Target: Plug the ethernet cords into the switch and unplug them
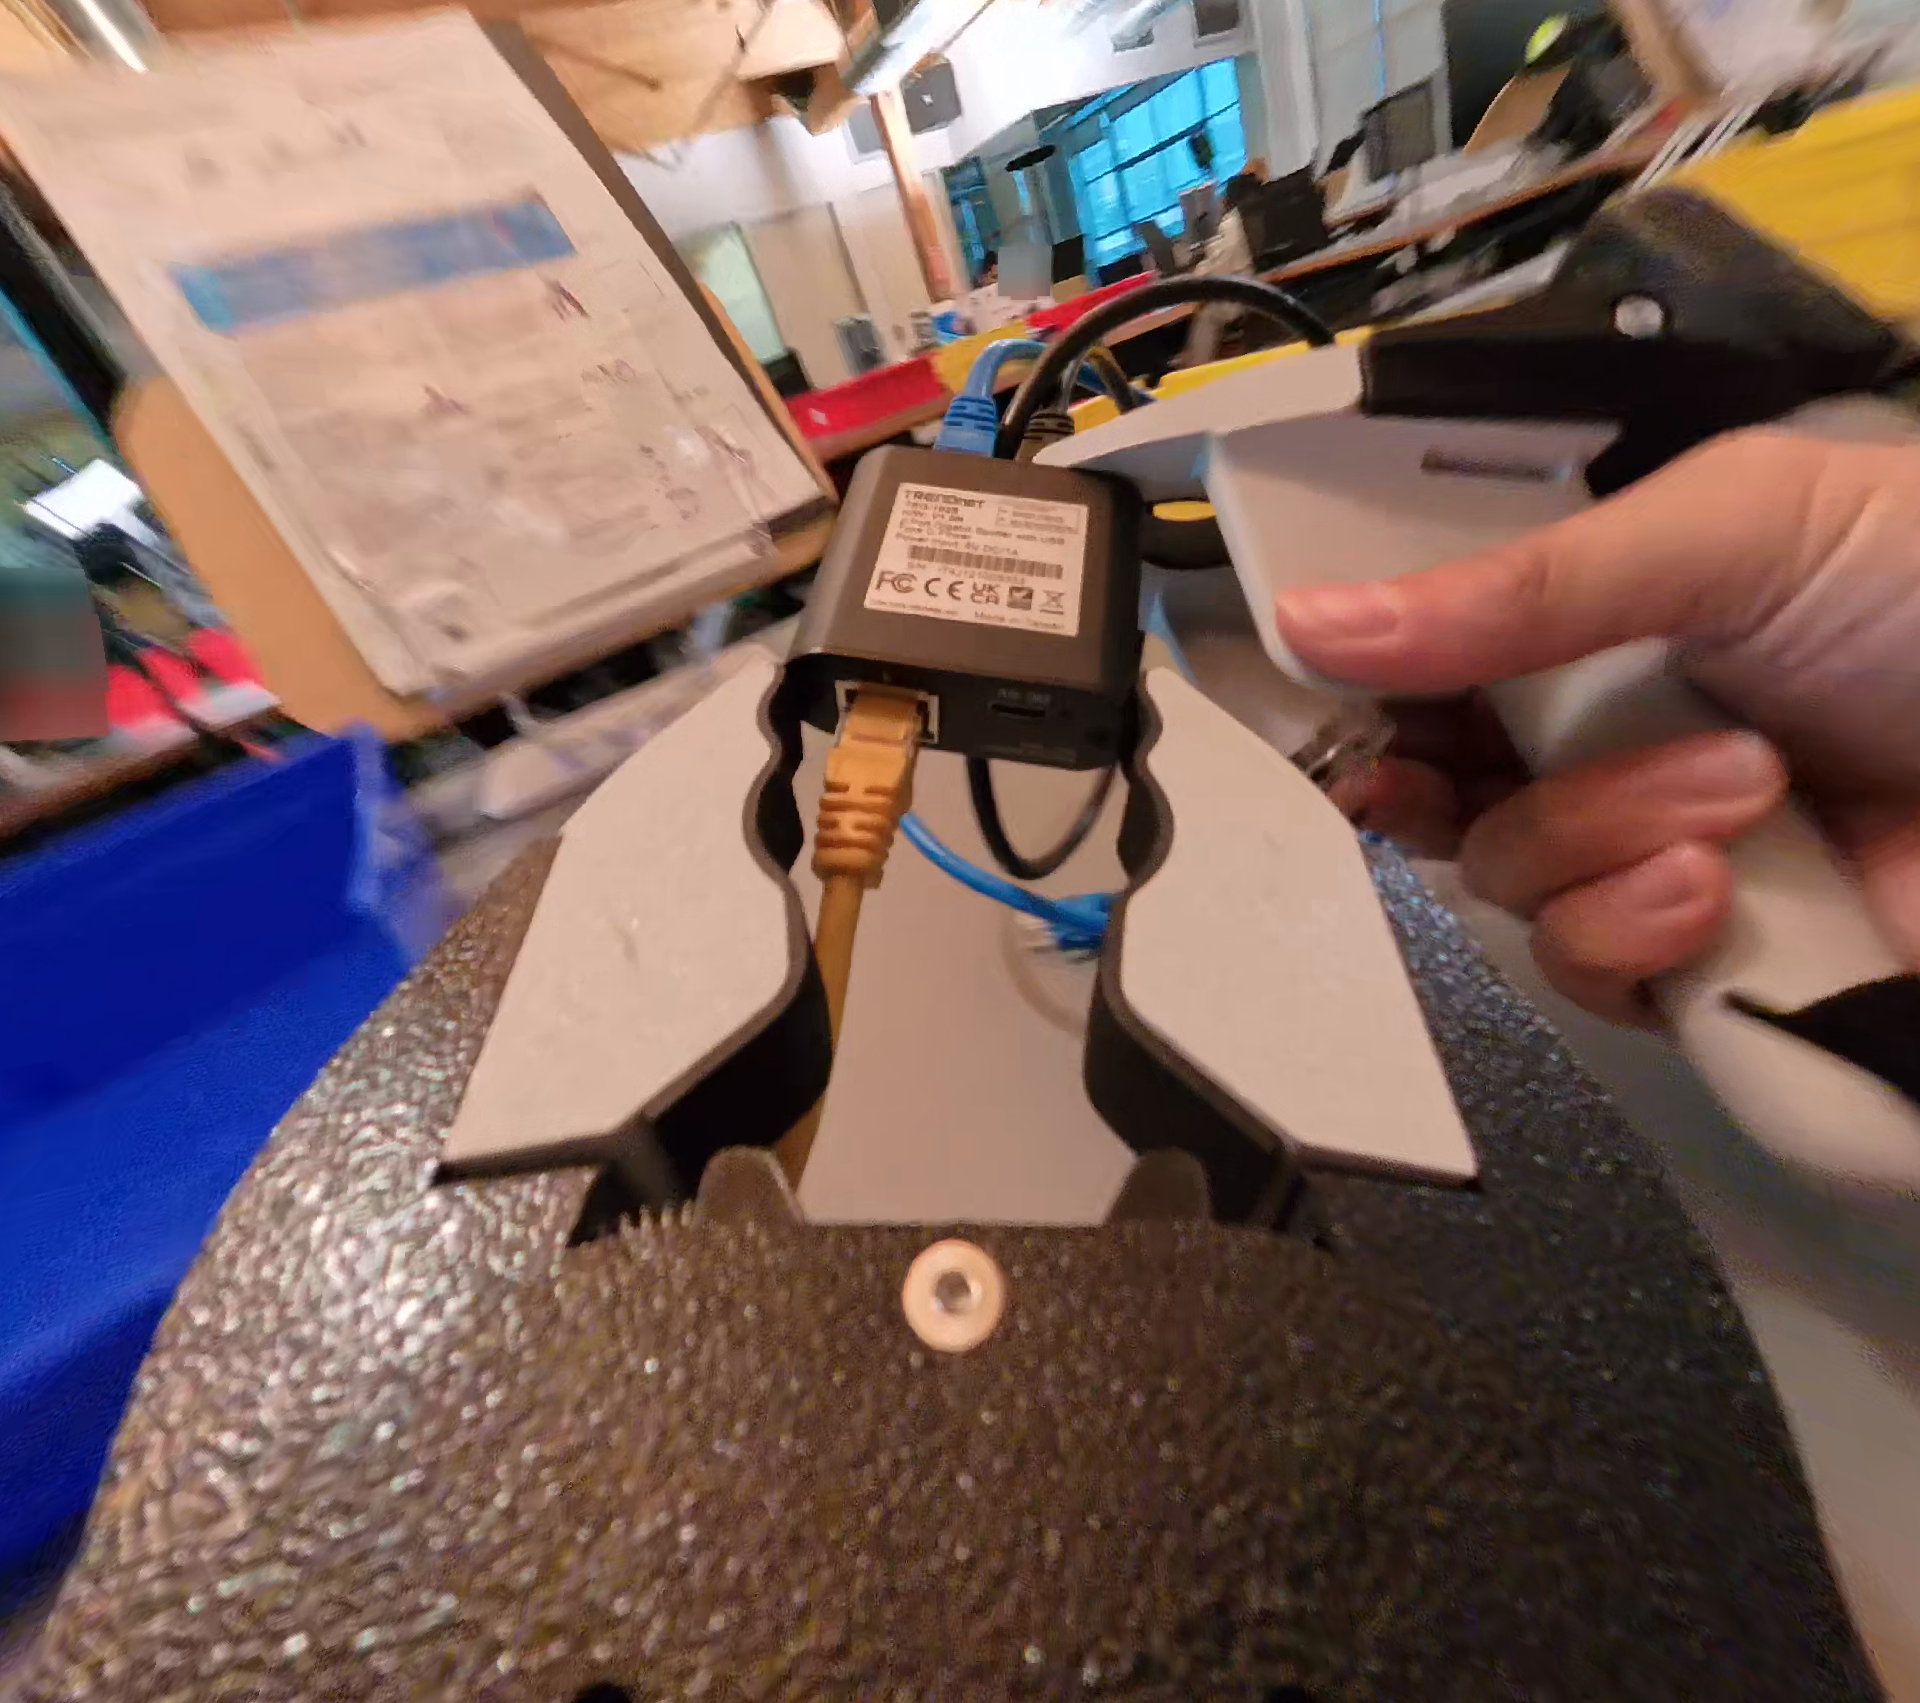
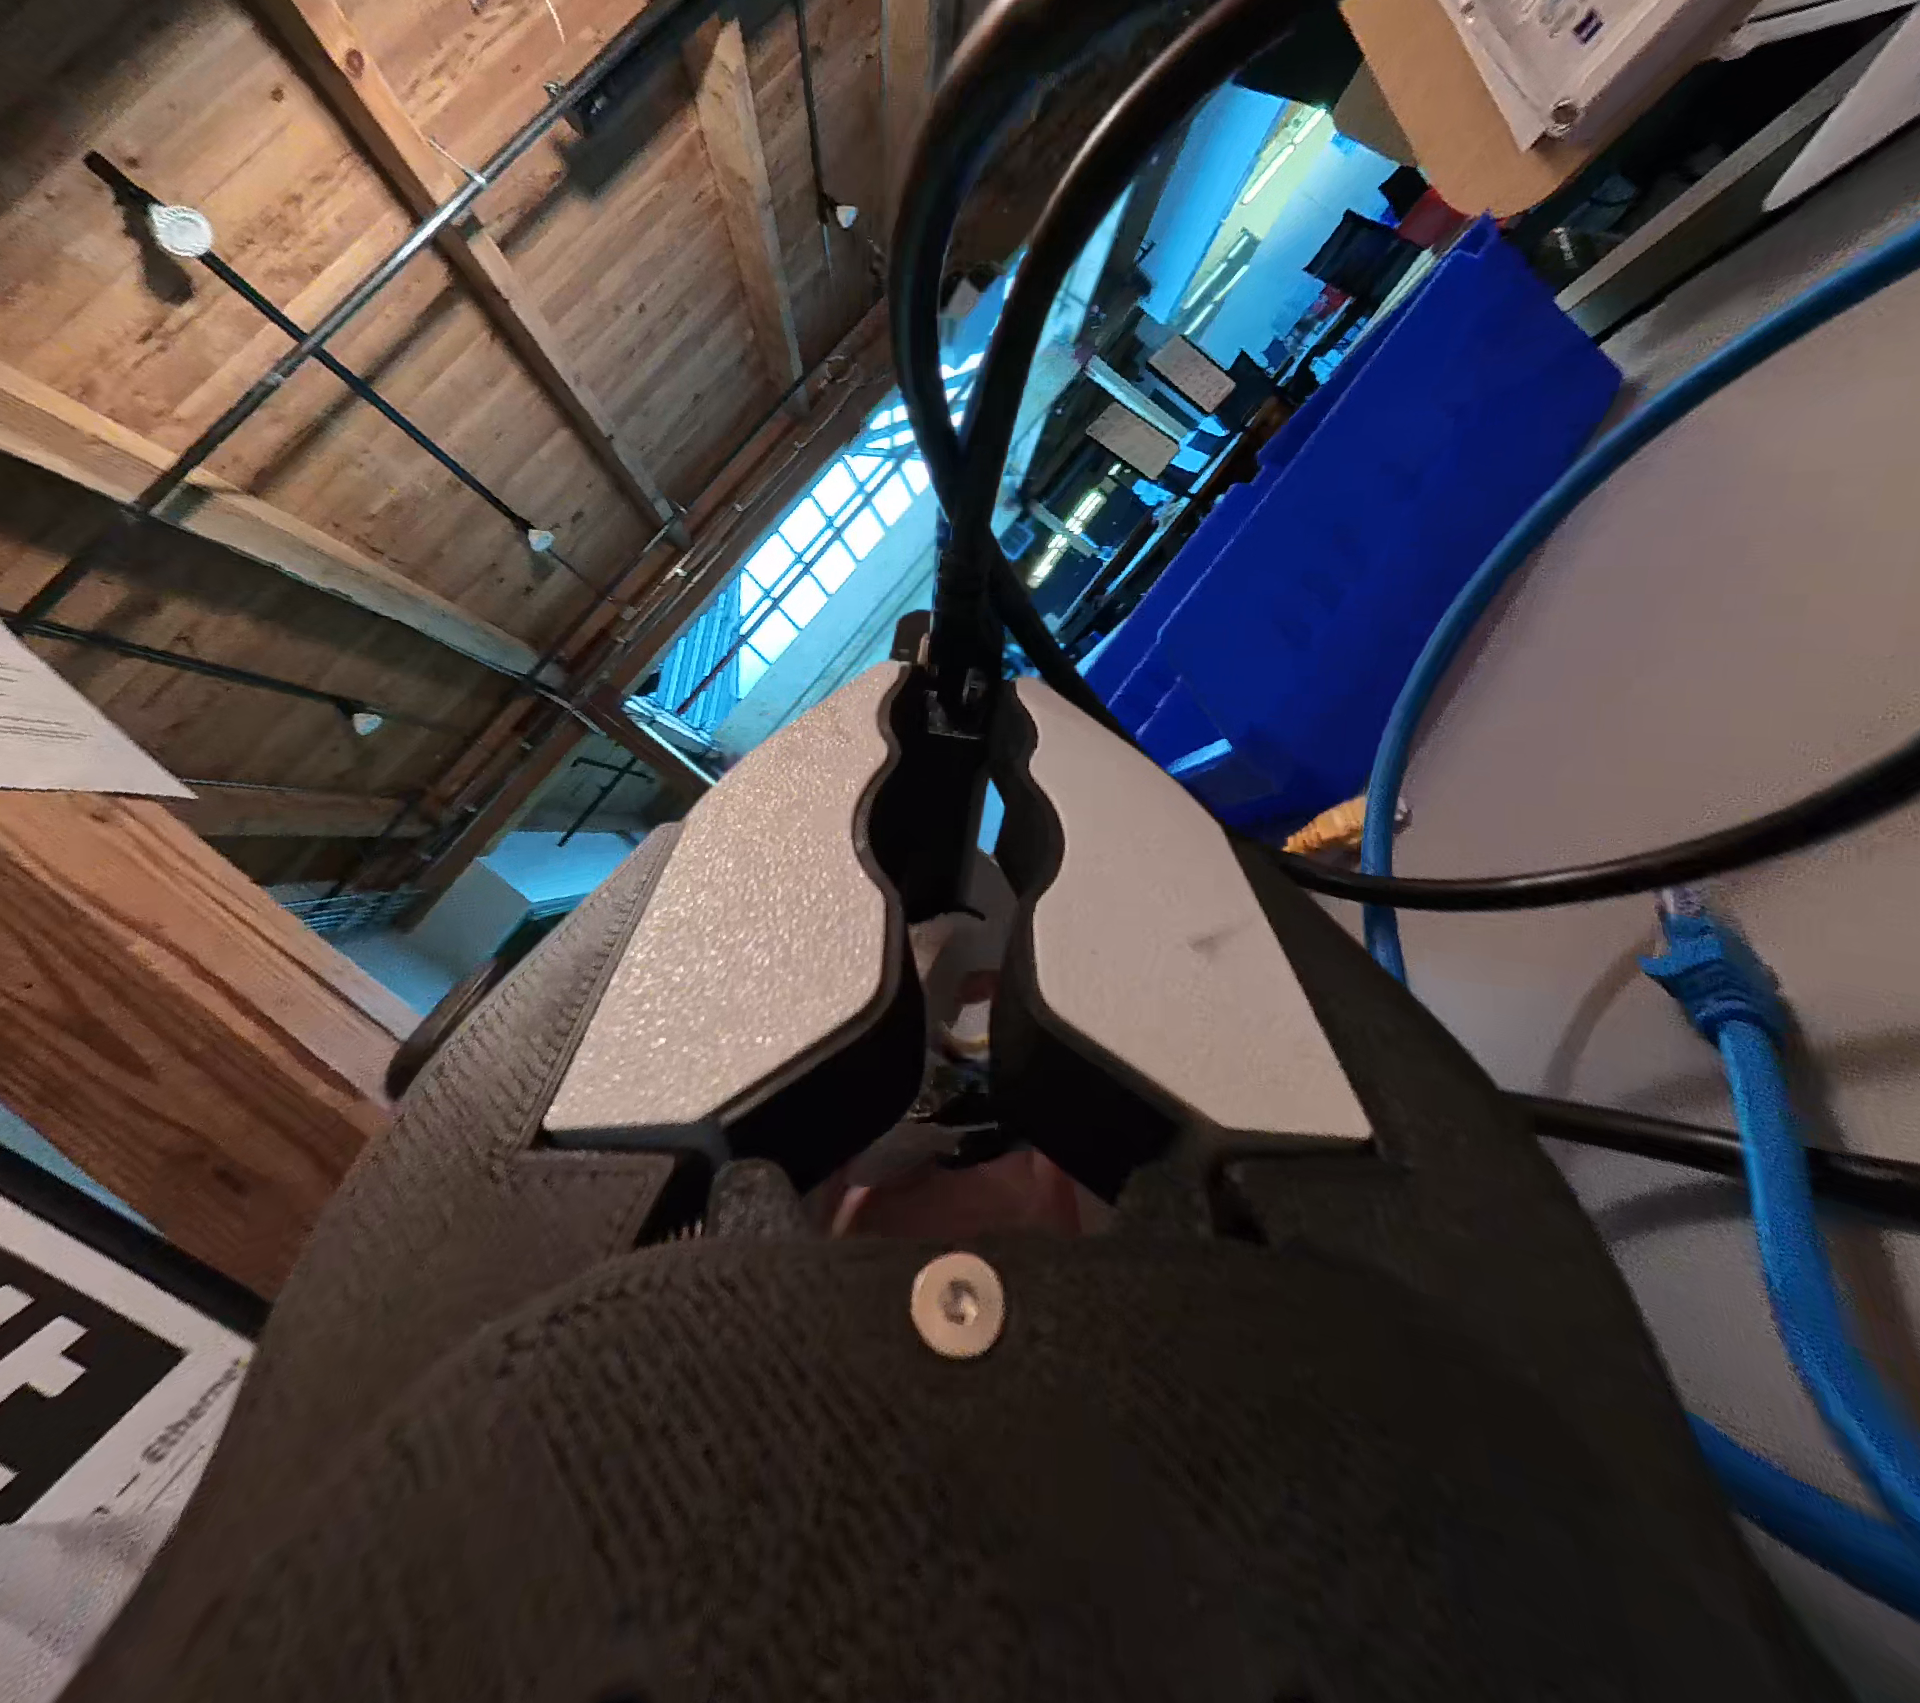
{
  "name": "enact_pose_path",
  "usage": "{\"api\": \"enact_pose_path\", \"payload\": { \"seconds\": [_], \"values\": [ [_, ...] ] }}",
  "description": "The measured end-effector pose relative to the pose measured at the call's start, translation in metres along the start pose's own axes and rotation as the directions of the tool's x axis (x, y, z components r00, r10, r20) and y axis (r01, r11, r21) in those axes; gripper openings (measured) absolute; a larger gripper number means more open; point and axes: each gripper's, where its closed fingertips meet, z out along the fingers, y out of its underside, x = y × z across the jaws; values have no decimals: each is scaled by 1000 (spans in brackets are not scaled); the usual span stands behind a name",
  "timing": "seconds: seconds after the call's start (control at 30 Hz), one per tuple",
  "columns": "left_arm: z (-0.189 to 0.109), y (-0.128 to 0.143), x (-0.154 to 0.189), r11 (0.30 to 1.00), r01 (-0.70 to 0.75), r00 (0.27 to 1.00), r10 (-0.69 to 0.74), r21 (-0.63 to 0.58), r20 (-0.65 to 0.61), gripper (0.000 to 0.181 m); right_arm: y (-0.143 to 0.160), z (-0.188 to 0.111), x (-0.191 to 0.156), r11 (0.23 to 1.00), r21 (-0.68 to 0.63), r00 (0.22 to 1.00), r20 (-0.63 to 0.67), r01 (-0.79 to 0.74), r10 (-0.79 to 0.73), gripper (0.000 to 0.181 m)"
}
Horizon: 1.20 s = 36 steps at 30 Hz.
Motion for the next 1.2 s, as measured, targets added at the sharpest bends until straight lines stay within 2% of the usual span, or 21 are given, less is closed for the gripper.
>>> {"api": "enact_pose_path", "payload": {
  "seconds": [0.03, 0.07, 0.17, 0.27, 0.53, 0.7, 0.83, 0.93, 1.07, 1.2],
  "values": [
    [1, 1, 2, 996, 92, 995, -92, -6, -27, 60, -1, 0, 1, 1000, -1, 1000, -9, 4, -4, 15],
    [2, 2, 3, 993, 117, 993, -118, -8, -33, 59, -1, -1, 1, 1000, -2, 1000, -7, 6, -6, 15],
    [2, -1, 2, 998, 69, 997, -69, -1, -38, 60, -2, 0, -3, 1000, -13, 999, 40, -20, 20, 15],
    [-3, -5, -4, 999, -6, 999, 8, 42, -46, 59, 1, 2, -9, 983, -116, 983, 100, -140, 152, 14],
    [-6, -12, -3, 997, -21, 998, 25, 76, -55, 59, 0, 2, -14, 983, -61, 979, 105, -171, 177, 16],
    [-6, -12, -2, 997, -15, 998, 20, 80, -64, 59, 0, 2, -14, 985, -53, 981, 87, -167, 171, 14],
    [-4, -6, -1, 998, -33, 997, 37, 61, -62, 59, 3, 0, -10, 996, -70, 997, 49, -52, 55, 15],
    [-5, -3, 0, 996, -65, 996, 69, 69, -48, 59, 4, -2, -10, 996, -78, 997, 71, 30, -25, 15],
    [-3, 1, 0, 994, -92, 994, 95, 65, -47, 59, 4, -1, -8, 996, -47, 996, 57, 74, -71, 16],
    [-3, -4, -5, 996, -48, 999, 49, 71, -17, 59, 2, 5, -10, 999, -13, 998, 62, 32, -31, 15]
  ]
}}
